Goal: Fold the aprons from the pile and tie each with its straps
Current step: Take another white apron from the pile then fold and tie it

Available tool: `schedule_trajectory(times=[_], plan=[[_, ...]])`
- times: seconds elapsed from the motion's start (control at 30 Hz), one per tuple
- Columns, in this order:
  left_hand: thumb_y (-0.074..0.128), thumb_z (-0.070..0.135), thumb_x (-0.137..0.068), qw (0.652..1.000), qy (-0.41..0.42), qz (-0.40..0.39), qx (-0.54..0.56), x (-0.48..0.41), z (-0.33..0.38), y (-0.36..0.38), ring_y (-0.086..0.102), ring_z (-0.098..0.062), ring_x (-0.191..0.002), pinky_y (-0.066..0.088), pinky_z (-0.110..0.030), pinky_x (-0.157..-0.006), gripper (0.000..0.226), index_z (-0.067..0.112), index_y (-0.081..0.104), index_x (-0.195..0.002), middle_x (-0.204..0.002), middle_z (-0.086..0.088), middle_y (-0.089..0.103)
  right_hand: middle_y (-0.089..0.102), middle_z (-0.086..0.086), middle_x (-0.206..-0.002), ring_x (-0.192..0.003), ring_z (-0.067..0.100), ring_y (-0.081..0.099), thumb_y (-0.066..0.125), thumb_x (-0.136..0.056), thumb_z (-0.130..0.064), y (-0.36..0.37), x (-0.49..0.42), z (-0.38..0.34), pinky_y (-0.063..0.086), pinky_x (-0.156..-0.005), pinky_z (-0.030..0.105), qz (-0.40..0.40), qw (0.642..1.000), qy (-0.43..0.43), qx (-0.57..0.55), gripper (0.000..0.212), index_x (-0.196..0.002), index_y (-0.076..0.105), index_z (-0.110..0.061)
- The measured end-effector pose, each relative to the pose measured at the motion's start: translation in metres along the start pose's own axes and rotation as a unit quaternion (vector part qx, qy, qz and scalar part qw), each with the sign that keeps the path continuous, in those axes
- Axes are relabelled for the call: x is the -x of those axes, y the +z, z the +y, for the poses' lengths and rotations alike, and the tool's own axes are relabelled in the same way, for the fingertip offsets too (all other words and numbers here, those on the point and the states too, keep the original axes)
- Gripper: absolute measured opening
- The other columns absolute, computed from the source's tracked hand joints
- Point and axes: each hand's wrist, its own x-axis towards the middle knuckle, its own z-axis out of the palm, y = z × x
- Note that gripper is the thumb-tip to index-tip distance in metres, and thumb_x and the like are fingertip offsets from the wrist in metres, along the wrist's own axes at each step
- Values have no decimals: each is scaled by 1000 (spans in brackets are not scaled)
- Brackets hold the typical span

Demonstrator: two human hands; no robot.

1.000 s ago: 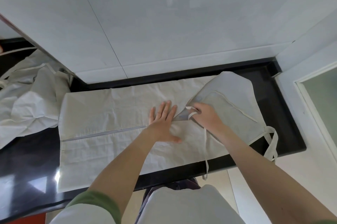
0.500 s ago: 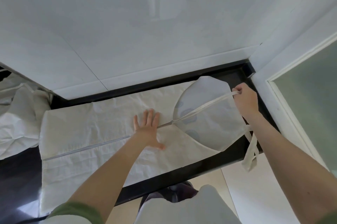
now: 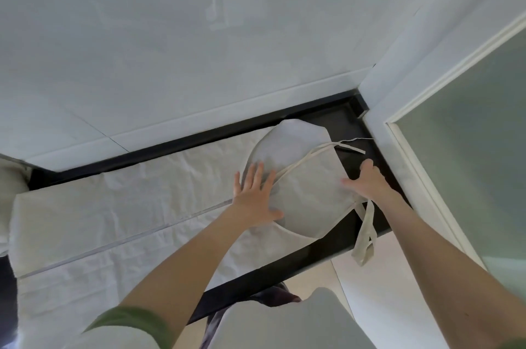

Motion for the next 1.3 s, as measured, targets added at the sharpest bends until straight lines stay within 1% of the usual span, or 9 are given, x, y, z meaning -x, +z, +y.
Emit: schedule_trajectory(times=[0.17,0.3,0.47,0.6,0.73,0.83,0.9,1.13,1.3], plan=[[40,74,-84,1000,6,-7,3,-6,-7,17,-37,-25,-139,-19,-53,-111,103,29,-29,-146,-149,-4,-43,55,8,-101,-79,17,55,70,-86,-33,9,8,23,45,-62,25,-108,991,-11,-72,42,-112,43,-12],[39,74,-84,1000,10,-3,-3,-7,-7,18,-36,-26,-139,-17,-54,-113,104,28,-30,-146,-149,-5,-43,57,8,-90,-80,17,54,59,-93,-21,5,22,11,43,-71,26,-129,977,-66,-156,14,-84,55,-11],[42,75,-82,998,-9,53,-10,-4,-3,23,-26,-29,-144,-13,-53,-114,107,24,-25,-149,-154,-7,-34,64,3,-98,-97,20,59,54,-93,-17,-5,45,-19,44,-90,35,-147,947,-139,-248,10,-97,63,-19],[55,54,-85,989,-22,119,88,4,5,22,-2,-27,-147,0,-47,-118,88,25,5,-153,-161,-5,-8,64,9,-94,-85,24,63,57,-88,-21,-1,69,-50,49,-80,40,-166,935,-241,-198,17,-99,61,-8],[45,58,-88,902,-77,134,402,1,2,3,39,-26,-131,28,-47,-112,44,33,57,-122,-136,0,50,55,4,-80,-68,15,52,56,-91,-20,19,91,-77,40,-66,29,-201,930,-293,-96,13,-88,55,-7],[41,76,-76,768,-89,126,622,10,-7,-15,62,-24,-104,46,-44,-98,62,24,65,-99,-104,-5,68,57,-5,-83,-75,12,55,52,-92,-16,36,107,-92,40,-63,18,-230,925,-300,-44,15,-84,55,-29],[44,69,-87,729,-81,98,673,17,-13,-25,66,-19,-96,52,-32,-88,56,18,63,-104,-101,-3,70,57,-3,-90,-83,16,56,51,-89,-16,47,110,-96,46,-69,24,-241,927,-285,-35,17,-82,50,-31],[56,19,-93,778,-162,134,592,20,-29,-8,67,-31,-85,56,-45,-84,15,10,53,-80,-82,-11,66,53,-10,-104,-89,11,53,60,-88,-20,60,110,-89,43,-71,21,-263,925,-273,-24,25,-108,47,-29],[49,-1,-86,773,-207,49,598,24,-29,0,72,-31,-79,61,-42,-70,15,0,55,-100,-97,-22,69,57,-10,-107,-95,11,58,64,-88,-38,55,105,-73,51,-80,25,-288,925,-241,55,32,-116,51,-32]])
